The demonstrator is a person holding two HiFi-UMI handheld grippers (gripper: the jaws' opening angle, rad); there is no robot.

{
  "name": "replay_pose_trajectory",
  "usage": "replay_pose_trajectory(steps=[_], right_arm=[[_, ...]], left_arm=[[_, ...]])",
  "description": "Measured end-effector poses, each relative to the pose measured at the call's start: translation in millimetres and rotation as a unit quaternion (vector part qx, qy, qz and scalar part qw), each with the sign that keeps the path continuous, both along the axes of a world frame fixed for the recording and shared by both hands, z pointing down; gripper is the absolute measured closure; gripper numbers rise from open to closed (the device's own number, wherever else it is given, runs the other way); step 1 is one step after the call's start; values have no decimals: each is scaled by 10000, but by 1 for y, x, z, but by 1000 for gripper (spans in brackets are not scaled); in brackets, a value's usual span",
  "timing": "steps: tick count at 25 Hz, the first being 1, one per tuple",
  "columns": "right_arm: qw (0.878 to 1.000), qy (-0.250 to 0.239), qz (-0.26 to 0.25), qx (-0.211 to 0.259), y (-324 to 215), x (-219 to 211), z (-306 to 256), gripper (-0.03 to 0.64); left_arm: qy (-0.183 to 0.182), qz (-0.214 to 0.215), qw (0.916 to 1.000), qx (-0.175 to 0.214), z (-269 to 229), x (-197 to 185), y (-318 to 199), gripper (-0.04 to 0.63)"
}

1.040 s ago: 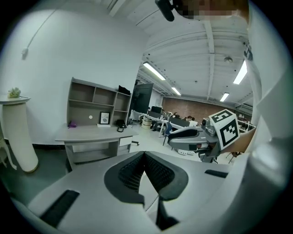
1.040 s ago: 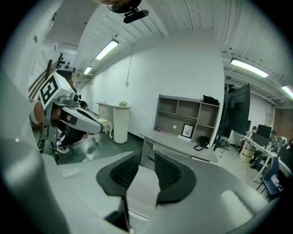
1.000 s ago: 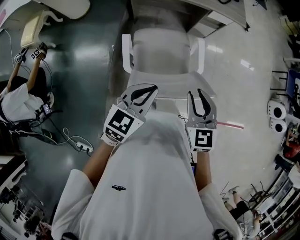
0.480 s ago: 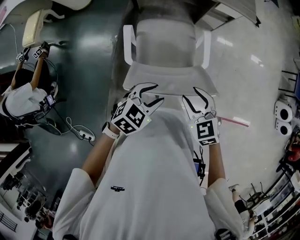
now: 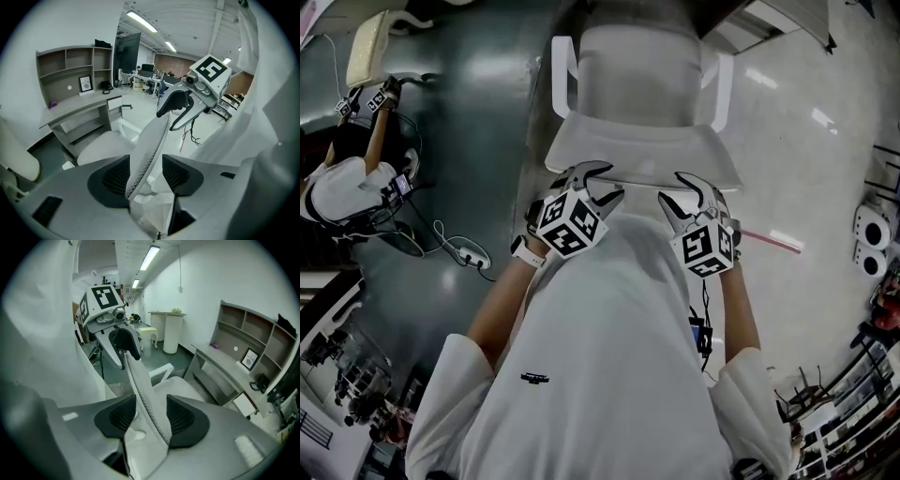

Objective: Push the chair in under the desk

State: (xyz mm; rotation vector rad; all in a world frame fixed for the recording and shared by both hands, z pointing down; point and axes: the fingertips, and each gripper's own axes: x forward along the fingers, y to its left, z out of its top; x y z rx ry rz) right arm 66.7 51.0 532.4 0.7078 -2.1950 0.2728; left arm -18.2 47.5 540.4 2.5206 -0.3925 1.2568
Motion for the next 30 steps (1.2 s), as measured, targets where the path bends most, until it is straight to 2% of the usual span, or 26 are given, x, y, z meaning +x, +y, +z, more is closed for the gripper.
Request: replay_pose_trajectory(steps=[4, 9, 10, 13, 18, 30], right_arm=[[9993, 342, -123, -44, 2, 1, 20, 416], [9947, 920, -447, -89, 1, 3, 44, 421], [9936, 990, -524, -109, 2, 2, 47, 455], [9923, 1017, -689, -142, 4, 1, 47, 469], [9920, 967, -802, -142, 6, 0, 48, 476], [9946, 835, -619, -15, -1, -1, 46, 472]], left_arm=[[-134, 15, 9999, 77, 11, 2, 0, 390], [-867, 395, 9939, 549, 27, 0, -2, 390], [-993, 456, 9922, 603, 29, 0, -4, 390], [-1174, 550, 9895, 642, 32, -1, -5, 393], [-1096, 568, 9917, 362, 37, 1, 0, 434], [-947, 477, 9934, 437, 36, 0, -7, 433]])
